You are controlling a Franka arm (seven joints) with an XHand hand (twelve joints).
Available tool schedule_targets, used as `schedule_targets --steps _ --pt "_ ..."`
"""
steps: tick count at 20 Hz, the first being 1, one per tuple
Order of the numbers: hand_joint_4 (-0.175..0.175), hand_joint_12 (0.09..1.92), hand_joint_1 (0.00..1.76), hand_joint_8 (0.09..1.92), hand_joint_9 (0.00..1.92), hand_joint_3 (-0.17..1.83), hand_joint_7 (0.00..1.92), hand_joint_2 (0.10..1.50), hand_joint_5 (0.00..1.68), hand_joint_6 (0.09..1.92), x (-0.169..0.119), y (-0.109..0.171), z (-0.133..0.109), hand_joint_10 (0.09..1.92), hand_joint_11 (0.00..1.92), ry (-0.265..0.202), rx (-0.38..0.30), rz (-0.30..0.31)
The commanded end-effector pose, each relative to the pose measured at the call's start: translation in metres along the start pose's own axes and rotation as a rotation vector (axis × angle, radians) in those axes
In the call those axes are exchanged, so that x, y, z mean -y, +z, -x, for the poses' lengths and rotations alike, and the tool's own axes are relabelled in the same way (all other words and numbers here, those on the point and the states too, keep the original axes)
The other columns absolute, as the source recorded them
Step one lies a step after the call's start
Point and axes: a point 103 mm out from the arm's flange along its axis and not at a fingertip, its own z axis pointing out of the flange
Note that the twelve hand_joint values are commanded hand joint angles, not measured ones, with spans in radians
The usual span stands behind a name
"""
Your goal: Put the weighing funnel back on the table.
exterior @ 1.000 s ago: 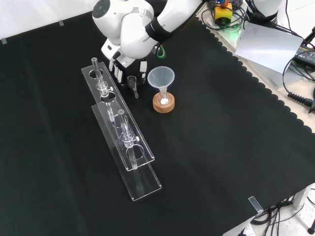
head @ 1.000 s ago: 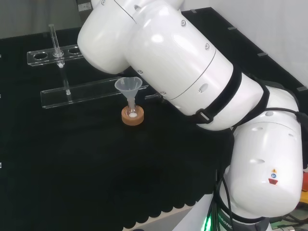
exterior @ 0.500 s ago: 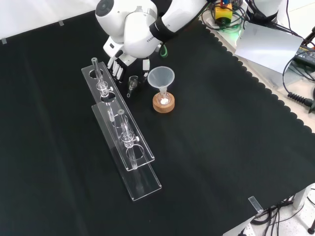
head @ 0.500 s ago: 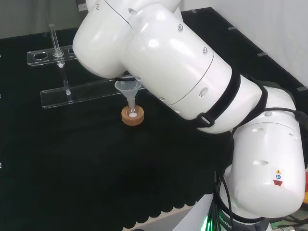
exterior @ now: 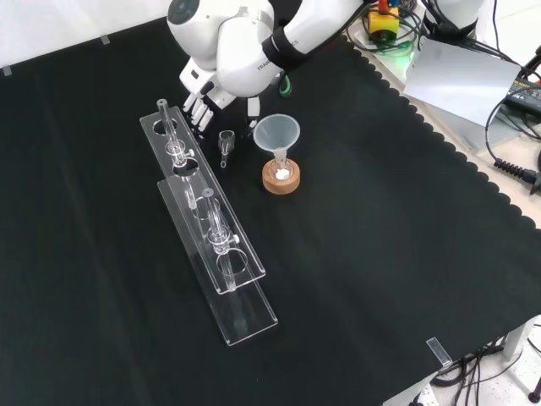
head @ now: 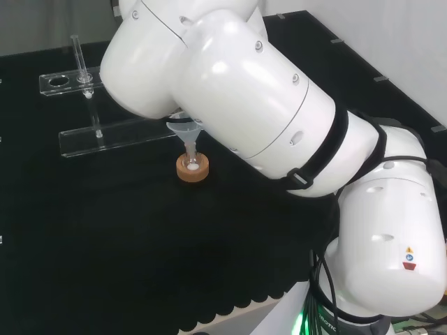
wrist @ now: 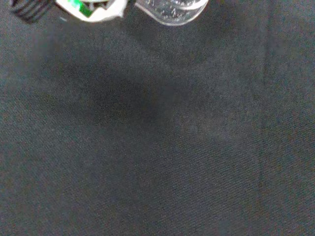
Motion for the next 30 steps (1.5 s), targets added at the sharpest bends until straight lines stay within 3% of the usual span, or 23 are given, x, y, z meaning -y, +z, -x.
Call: schedule_targets --steps 1,13,30 --pt "-0.047 1.38 0.80 0.78 0.51 0.55 0.33 0.68 0.36 0.43 0.028 -0.032 0.006 0.69 0.24 0.010 0.005 0.046" --pt "-0.046 1.38 0.76 0.77 0.50 0.54 0.32 0.69 0.37 0.38 0.080 -0.087 0.013 0.68 0.23 0.040 -0.048 0.107" --pt "-0.046 1.38 0.72 0.76 0.53 0.50 0.33 0.72 0.39 0.32 0.115 -0.135 -0.001 0.67 0.24 0.003 -0.064 0.167"
